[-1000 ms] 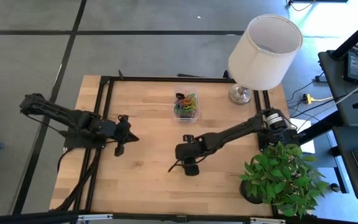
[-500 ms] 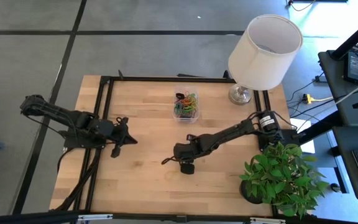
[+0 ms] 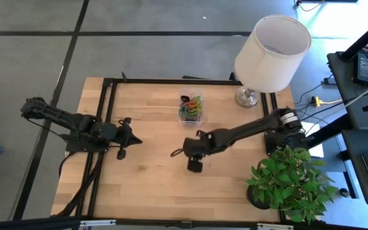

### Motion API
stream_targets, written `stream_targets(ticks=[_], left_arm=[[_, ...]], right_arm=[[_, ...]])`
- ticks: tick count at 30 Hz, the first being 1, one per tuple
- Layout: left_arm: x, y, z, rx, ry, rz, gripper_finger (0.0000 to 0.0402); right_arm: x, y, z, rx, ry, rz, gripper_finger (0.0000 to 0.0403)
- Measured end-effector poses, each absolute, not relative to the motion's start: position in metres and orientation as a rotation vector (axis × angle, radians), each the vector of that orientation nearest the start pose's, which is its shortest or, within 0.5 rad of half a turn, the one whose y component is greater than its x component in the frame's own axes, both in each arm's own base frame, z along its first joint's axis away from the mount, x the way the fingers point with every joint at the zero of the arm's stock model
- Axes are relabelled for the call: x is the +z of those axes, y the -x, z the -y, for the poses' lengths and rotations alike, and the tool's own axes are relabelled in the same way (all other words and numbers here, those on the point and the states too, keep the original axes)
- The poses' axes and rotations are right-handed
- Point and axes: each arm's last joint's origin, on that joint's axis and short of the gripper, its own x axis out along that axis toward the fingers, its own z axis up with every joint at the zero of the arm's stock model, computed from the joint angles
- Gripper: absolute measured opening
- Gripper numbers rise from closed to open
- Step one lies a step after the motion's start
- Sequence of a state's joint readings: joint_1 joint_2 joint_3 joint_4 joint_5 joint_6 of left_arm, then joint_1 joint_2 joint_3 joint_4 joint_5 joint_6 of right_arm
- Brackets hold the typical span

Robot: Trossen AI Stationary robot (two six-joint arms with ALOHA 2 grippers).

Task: Pick and place rubber bands into bin
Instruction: Put the yellow rubber band into the transparent bin

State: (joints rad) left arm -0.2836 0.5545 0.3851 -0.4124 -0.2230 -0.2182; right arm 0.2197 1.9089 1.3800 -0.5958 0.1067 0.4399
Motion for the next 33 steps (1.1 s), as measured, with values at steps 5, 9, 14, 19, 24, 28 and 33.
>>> stream_targets(ticks=[5, 9, 14, 19, 24, 28, 33], left_arm=[[0.207, -0.126, 0.030, 0.012, 0.059, -0.567, 0.0003], [0.208, -0.130, 0.030, 0.046, 0.052, -0.546, 0.0005], [0.209, -0.137, 0.031, 0.065, 0.057, -0.511, 0.0005], [0.210, -0.142, 0.033, 0.069, 0.069, -0.490, 0.0003], [0.210, -0.146, 0.034, 0.070, 0.076, -0.478, 0.0004], [0.210, -0.149, 0.034, 0.093, 0.082, -0.465, 0.0005], [0.208, -0.152, 0.033, 0.150, 0.127, -0.460, 0.0005]], right_arm=[[0.239, -0.366, -0.071, -0.167, -0.142, -1.002, 0.0002], [0.271, -0.352, -0.055, -0.223, -0.067, -0.917, 0.0001], [0.310, -0.335, -0.027, -0.312, 0.029, -0.784, 0.0001], [0.333, -0.330, 0.016, -0.392, 0.110, -0.679, 0.0000], [0.324, -0.339, 0.057, -0.412, 0.133, -0.690, 0.0000], [0.300, -0.348, 0.084, -0.432, 0.121, -0.777, 0.0000], [0.265, -0.363, 0.111, -0.412, 0.137, -0.868, 0.0004]])
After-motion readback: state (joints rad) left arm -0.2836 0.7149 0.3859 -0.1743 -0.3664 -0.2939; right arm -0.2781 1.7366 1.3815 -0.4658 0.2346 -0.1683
